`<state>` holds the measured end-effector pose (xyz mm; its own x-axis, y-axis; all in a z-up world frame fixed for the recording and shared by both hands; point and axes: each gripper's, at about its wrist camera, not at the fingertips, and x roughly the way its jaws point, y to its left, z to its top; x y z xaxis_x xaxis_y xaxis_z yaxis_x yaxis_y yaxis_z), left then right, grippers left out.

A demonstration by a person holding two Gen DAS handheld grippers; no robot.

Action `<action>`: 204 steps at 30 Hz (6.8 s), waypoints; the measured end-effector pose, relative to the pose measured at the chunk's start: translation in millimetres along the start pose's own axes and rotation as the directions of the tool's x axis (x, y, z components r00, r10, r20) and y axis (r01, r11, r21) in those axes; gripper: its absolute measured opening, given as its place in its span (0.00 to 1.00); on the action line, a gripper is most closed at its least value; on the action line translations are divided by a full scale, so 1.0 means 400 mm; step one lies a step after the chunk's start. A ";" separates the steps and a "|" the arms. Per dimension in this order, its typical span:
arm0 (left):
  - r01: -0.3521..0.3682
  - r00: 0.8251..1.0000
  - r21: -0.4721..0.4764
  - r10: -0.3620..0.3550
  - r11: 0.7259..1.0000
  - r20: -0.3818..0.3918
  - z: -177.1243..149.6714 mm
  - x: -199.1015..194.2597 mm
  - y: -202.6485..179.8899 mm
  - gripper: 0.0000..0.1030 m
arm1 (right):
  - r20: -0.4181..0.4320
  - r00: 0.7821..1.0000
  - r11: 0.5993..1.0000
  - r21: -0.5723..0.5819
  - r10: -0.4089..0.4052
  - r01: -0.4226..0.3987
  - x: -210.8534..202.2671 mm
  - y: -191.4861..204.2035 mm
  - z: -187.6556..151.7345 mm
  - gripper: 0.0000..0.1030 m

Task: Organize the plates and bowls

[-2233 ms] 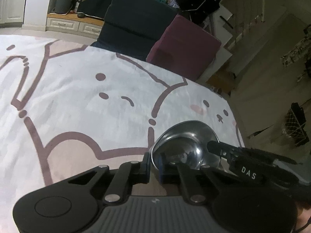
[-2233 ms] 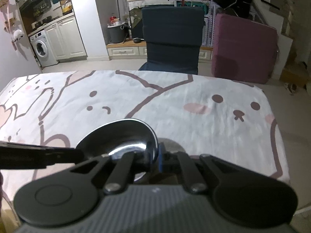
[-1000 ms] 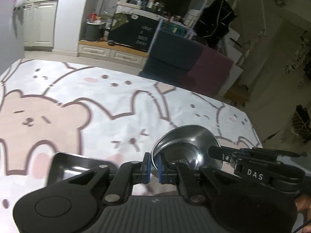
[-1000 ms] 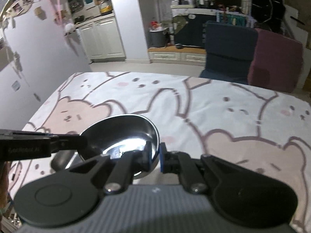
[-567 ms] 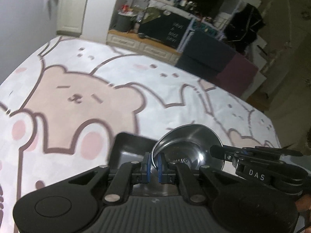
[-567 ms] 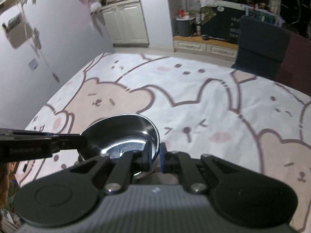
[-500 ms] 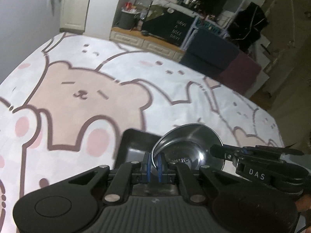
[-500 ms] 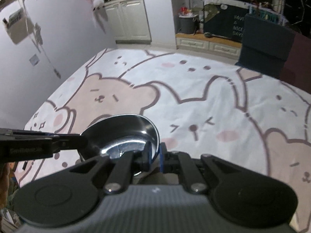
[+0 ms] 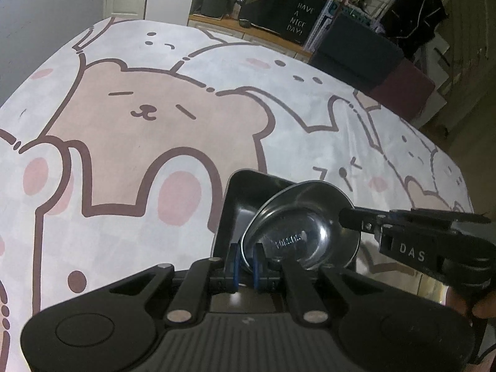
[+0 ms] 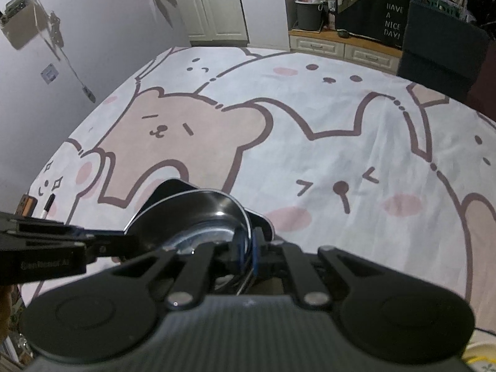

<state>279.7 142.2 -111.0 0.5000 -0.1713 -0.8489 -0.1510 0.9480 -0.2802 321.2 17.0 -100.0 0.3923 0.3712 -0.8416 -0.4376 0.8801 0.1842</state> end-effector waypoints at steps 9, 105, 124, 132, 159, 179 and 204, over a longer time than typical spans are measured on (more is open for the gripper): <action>-0.015 1.000 0.033 0.016 0.999 -0.017 -0.003 0.016 0.005 0.10 | -0.025 1.000 0.999 -0.038 -0.006 0.005 0.043 0.007 0.004 0.06; 0.058 0.998 0.164 -0.063 0.985 0.027 0.074 -0.063 -0.135 0.04 | 0.032 0.999 0.979 0.201 0.008 -0.014 -0.157 -0.109 -0.062 0.07; 0.141 0.984 0.302 -0.166 0.943 0.059 -0.023 -0.139 -0.428 0.04 | 0.144 0.985 0.953 0.298 -0.092 0.046 -0.441 -0.291 -0.219 0.07; 0.189 0.978 0.340 -0.206 0.921 0.013 -0.075 -0.117 -0.533 0.04 | 0.156 0.979 0.938 0.340 -0.129 0.069 -0.519 -0.371 -0.304 0.07; 0.226 0.970 0.326 -0.179 0.918 -0.167 -0.181 0.014 -0.618 0.05 | 0.029 0.988 0.914 0.384 -0.151 0.128 -0.518 -0.488 -0.470 0.07; 0.224 0.966 0.334 -0.164 0.916 -0.198 -0.189 0.036 -0.623 0.06 | -0.030 0.988 0.913 0.378 -0.152 0.152 -0.473 -0.499 -0.461 0.07; 0.203 0.971 0.342 -0.146 0.917 -0.187 -0.185 0.012 -0.601 0.36 | -0.045 0.984 0.914 0.367 -0.172 0.176 -0.475 -0.502 -0.460 0.26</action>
<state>255.3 -106.1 -80.9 0.3479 -0.3547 -0.8679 0.2550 0.9266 -0.2765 185.7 -284.9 -70.6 0.4245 0.2005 -0.8829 -0.0340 0.9780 0.2058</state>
